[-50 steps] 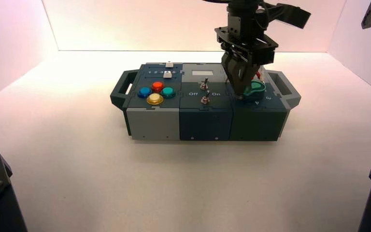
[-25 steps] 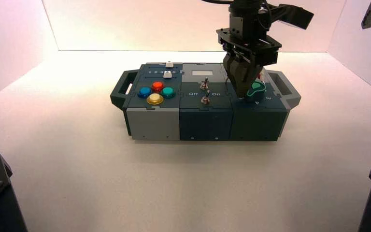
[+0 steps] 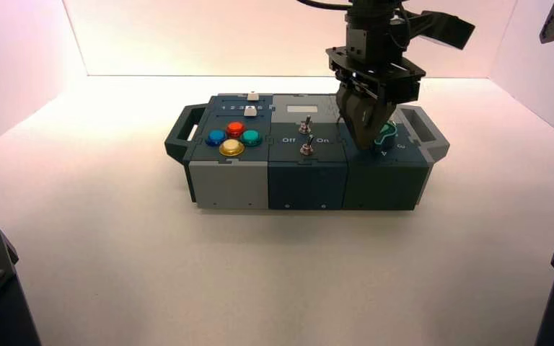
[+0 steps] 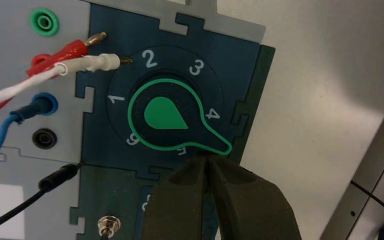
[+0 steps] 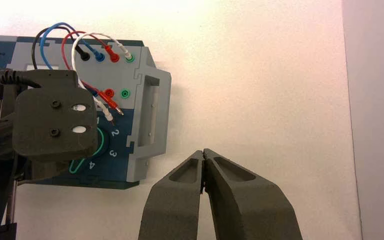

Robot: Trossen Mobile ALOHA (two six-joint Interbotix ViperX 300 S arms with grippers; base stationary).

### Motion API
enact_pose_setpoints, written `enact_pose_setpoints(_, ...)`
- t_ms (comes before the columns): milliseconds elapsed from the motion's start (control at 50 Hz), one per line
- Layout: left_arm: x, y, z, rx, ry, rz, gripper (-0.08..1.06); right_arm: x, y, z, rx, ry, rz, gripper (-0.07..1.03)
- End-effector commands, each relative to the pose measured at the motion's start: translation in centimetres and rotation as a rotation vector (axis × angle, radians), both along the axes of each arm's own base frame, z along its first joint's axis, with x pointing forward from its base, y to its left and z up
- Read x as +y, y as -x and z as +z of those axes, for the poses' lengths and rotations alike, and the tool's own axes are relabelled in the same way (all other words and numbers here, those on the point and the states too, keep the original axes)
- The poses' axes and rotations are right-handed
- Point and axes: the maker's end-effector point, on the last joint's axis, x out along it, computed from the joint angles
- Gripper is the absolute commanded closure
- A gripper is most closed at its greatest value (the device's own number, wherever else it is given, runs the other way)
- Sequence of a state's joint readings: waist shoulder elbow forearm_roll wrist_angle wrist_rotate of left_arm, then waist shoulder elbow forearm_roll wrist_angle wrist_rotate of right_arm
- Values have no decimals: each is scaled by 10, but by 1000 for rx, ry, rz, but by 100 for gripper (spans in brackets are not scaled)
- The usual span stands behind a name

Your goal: Turn the knob to position 4.

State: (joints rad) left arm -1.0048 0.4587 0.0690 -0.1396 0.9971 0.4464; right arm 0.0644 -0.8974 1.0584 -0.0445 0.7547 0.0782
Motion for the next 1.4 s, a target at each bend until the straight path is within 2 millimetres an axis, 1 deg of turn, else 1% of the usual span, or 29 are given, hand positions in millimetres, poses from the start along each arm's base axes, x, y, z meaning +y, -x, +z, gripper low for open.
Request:
enact_pose_setpoints(20, -7, 0, 26, -31, 53, -9, 101, -1, -4, 5, -15, -10, -15, 99)
enact_pose_setpoints(380, -10, 3, 30, -34, 62, -16, 101, -1, -4, 5, -15, -10, -15, 99)
enact_pose_setpoints(520, -9, 4, 29, -32, 58, -16, 101, -1, -4, 5, -17, -8, -15, 99)
enact_pose_setpoints(980, -15, 0, 30, -40, 68, -20, 101, -1, -4, 5, -15, -10, -15, 99)
enact_pose_setpoints(1400, -18, -1, 25, -33, 58, -23, 101, -1, -4, 5, -17, -10, -15, 99)
